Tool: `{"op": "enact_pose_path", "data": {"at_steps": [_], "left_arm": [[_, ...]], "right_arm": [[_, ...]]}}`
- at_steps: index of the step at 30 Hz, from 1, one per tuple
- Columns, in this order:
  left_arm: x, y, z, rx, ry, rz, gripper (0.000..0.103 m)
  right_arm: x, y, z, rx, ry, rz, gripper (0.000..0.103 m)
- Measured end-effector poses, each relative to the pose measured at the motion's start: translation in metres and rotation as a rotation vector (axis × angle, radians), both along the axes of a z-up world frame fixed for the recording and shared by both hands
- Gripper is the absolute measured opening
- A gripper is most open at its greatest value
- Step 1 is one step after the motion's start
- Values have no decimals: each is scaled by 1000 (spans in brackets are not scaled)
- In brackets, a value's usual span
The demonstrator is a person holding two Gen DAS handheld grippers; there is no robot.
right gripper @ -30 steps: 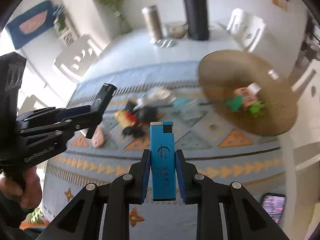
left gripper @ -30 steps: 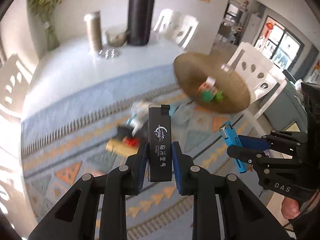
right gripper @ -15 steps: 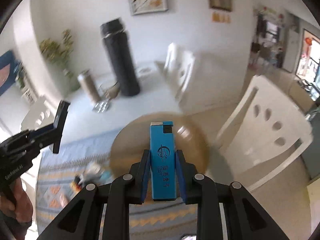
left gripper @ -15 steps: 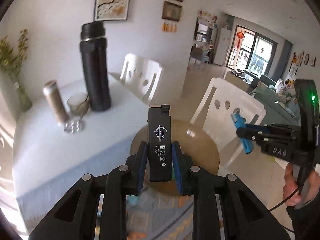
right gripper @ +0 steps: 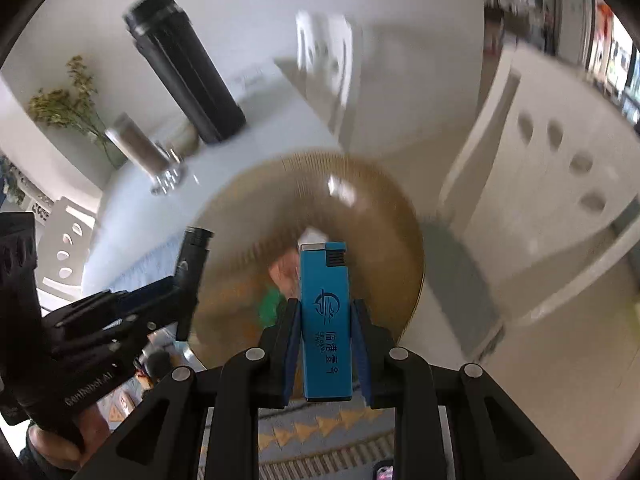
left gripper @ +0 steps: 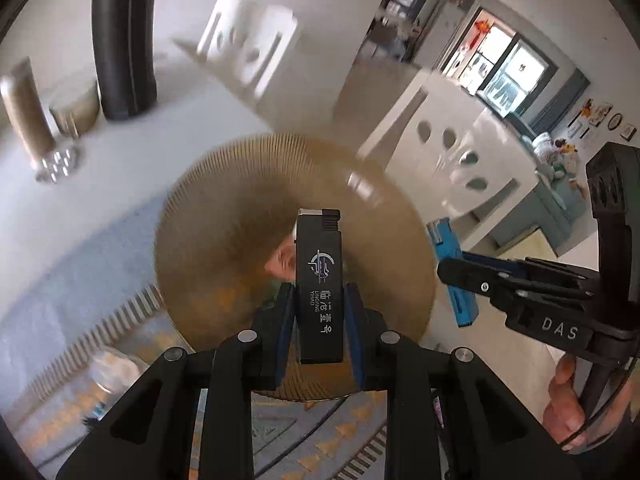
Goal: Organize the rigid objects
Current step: 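Carry the black and blue lighters into the brown bowl, release both, then withdraw both grippers from the bowl back over the rug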
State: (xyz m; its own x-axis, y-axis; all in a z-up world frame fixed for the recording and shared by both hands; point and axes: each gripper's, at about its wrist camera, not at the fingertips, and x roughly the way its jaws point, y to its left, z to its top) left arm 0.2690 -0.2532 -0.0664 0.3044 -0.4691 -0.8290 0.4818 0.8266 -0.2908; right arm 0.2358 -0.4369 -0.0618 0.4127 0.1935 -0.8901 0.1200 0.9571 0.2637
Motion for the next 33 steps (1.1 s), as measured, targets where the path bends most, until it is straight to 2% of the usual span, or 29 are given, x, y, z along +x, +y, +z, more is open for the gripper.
{"op": "enact_pose_path", "data": {"at_steps": [5, 8, 12, 14, 16, 18, 19, 20, 21, 23, 25, 33], "left_arm": [[-7, -8, -27, 37, 59, 2, 21], [-11, -12, -36, 65, 76, -2, 21], [-9, -13, -42, 90, 89, -10, 23], [-7, -10, -38, 75, 97, -23, 36], [-8, 0, -28, 56, 87, -15, 36], [-12, 20, -13, 41, 67, 20, 37], [-13, 30, -7, 32, 59, 39, 39], [-16, 45, 0, 16, 50, 64, 46], [-20, 59, 7, 2, 43, 91, 50], [-31, 94, 21, -33, 11, 162, 69], [-45, 127, 33, -66, -19, 218, 70], [-103, 256, 71, -89, -105, 462, 70]], "right_arm": [[-2, 6, -39, 61, 119, 51, 24], [-4, 15, -51, 14, 166, 70, 24], [-2, 17, -55, 13, 197, 60, 24], [-1, 15, -53, 4, 211, 40, 26], [-1, 10, -44, 14, 201, 10, 32], [-8, 2, -30, 16, 163, -33, 45], [-15, -2, -22, 25, 135, -55, 54], [-19, -5, -16, 33, 116, -71, 58], [-24, -7, -11, 42, 100, -84, 59], [-35, -7, -2, 55, 78, -99, 59], [-43, 0, 2, 60, 71, -95, 59], [-75, 68, 23, 82, 39, 18, 59]]}}
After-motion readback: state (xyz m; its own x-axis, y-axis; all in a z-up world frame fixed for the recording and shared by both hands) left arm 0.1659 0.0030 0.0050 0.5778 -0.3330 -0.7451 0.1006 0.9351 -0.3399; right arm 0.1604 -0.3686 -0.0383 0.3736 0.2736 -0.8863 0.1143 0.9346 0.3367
